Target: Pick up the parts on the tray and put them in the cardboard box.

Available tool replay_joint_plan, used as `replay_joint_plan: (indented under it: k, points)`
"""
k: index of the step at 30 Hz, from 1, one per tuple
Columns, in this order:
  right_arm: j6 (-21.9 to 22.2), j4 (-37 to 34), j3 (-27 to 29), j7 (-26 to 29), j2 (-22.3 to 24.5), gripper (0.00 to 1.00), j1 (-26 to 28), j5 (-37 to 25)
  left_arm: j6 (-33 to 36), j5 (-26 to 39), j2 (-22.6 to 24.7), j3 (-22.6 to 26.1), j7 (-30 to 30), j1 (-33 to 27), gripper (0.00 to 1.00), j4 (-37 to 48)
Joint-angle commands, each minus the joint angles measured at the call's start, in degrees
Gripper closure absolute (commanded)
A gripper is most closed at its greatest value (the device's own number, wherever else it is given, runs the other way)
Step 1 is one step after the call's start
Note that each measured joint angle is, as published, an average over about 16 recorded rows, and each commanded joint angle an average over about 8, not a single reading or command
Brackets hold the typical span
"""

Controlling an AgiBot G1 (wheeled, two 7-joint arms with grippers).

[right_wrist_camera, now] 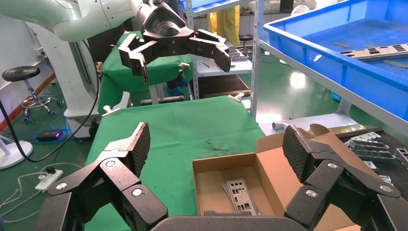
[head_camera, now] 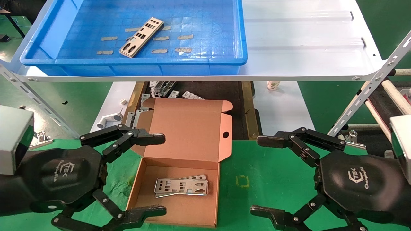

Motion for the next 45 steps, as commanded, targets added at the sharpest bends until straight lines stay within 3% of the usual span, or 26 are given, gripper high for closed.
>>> replay_joint_plan:
  k: [1, 45]
  points:
    - [0.0, 0.0, 0.0, 0.0, 0.0, 0.0, 0.0, 0.0, 0.0, 0.0, 0.0, 0.0, 0.0, 0.0, 0.0, 0.0]
    - [0.0, 0.0, 0.0, 0.0, 0.0, 0.0, 0.0, 0.0, 0.0, 0.0, 0.0, 0.0, 0.0, 0.0, 0.0, 0.0]
